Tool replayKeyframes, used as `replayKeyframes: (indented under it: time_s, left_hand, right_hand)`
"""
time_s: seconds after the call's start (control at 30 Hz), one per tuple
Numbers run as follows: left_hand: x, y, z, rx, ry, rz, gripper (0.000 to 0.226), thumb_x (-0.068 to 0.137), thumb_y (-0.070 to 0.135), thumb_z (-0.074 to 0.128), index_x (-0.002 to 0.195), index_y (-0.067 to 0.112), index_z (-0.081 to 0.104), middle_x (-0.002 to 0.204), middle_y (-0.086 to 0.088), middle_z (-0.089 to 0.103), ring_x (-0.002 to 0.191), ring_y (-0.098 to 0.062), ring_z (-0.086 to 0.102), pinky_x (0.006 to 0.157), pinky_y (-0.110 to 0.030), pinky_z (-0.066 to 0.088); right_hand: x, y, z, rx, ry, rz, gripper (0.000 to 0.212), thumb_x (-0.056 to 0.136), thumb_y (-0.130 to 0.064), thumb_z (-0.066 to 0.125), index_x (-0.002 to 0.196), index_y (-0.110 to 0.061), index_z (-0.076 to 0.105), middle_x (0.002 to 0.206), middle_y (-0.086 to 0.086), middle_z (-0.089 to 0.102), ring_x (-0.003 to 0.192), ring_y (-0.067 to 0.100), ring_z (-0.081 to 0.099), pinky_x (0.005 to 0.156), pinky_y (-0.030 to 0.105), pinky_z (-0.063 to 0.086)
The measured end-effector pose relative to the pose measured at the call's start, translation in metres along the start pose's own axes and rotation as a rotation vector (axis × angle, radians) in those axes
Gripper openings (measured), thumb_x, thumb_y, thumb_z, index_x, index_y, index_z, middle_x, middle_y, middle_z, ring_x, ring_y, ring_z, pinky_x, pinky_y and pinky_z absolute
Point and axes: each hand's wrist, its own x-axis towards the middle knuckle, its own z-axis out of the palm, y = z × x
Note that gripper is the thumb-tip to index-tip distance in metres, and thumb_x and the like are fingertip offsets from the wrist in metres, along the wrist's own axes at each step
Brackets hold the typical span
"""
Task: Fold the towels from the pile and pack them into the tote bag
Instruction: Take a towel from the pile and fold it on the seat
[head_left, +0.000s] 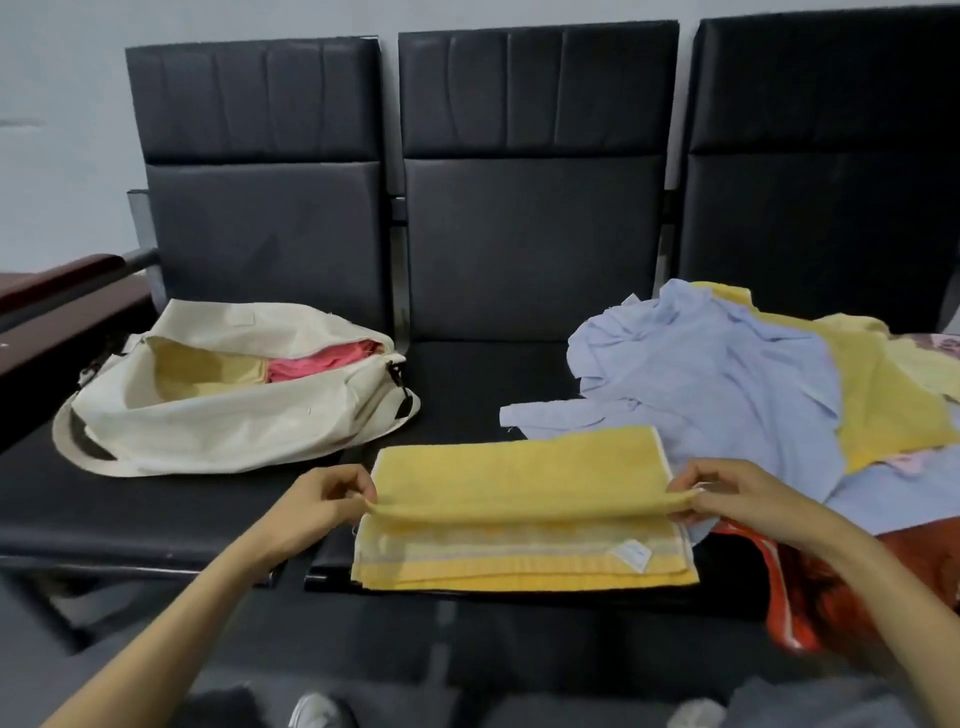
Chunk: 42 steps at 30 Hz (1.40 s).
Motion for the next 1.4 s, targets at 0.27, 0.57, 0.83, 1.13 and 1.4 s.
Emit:
replayKeyframes:
  time_s: [0.27, 0.57, 0.83, 1.13, 1.4]
  left_hand:
    - [-0.004, -0.011, 0.003, 0.159, -0.238, -0.091, 0.008, 0.066, 0.019, 0.058, 0.070, 0.023, 0.064, 0.061, 0.006, 0.047, 0.061, -0.008, 0.040, 0.061, -0.026, 0.031]
    - [0.023, -0.009, 0.009, 0.043, 0.182, -0.195, 0.017, 0.088, 0.029, 0.067, 0.090, 0.012, 0.066, 0.074, 0.007, 0.062, 0.063, -0.011, 0.048, 0.057, -0.021, 0.036]
    - [0.065, -0.003, 0.030, 0.281, 0.130, -0.565, 0.069, 0.080, 0.050, 0.071, 0.124, 0.002, 0.050, 0.117, -0.008, 0.056, 0.099, -0.021, 0.054, 0.076, -0.029, 0.042]
    - [0.075, 0.003, 0.018, -0.126, 0.308, -0.268, 0.044, 0.092, 0.023, 0.061, 0.131, 0.016, 0.042, 0.118, -0.004, 0.055, 0.099, -0.019, 0.055, 0.084, -0.035, 0.046]
    - [0.067, 0.004, -0.005, -0.076, 0.251, -0.083, 0.024, 0.096, 0.020, 0.055, 0.118, 0.029, 0.059, 0.116, -0.002, 0.060, 0.100, -0.015, 0.056, 0.079, -0.026, 0.043]
  right_hand:
    - [-0.008, 0.008, 0.002, -0.322, -0.168, -0.021, 0.032, 0.080, -0.003, 0.066, 0.080, -0.034, 0.070, 0.091, -0.010, 0.072, 0.090, 0.009, 0.066, 0.085, 0.023, 0.049]
    - [0.004, -0.010, 0.006, -0.488, -0.113, -0.027, 0.004, 0.081, -0.040, 0.070, 0.077, -0.039, 0.070, 0.072, -0.020, 0.066, 0.065, 0.000, 0.056, 0.066, 0.016, 0.043]
    - [0.041, -0.039, 0.065, -0.652, -0.165, -0.097, 0.060, 0.092, -0.051, 0.054, 0.146, -0.036, 0.033, 0.149, -0.014, 0.029, 0.143, 0.009, 0.018, 0.114, 0.024, 0.016]
    - [0.076, -0.045, 0.129, -0.912, -0.268, -0.076, 0.086, 0.081, -0.082, 0.029, 0.144, -0.050, -0.021, 0.151, -0.014, -0.037, 0.139, 0.018, -0.037, 0.108, 0.065, -0.016]
    - [0.091, -0.043, 0.151, -0.987, -0.254, -0.029, 0.095, 0.067, -0.090, 0.009, 0.147, -0.046, -0.016, 0.157, -0.012, -0.025, 0.142, 0.021, -0.031, 0.105, 0.069, -0.018]
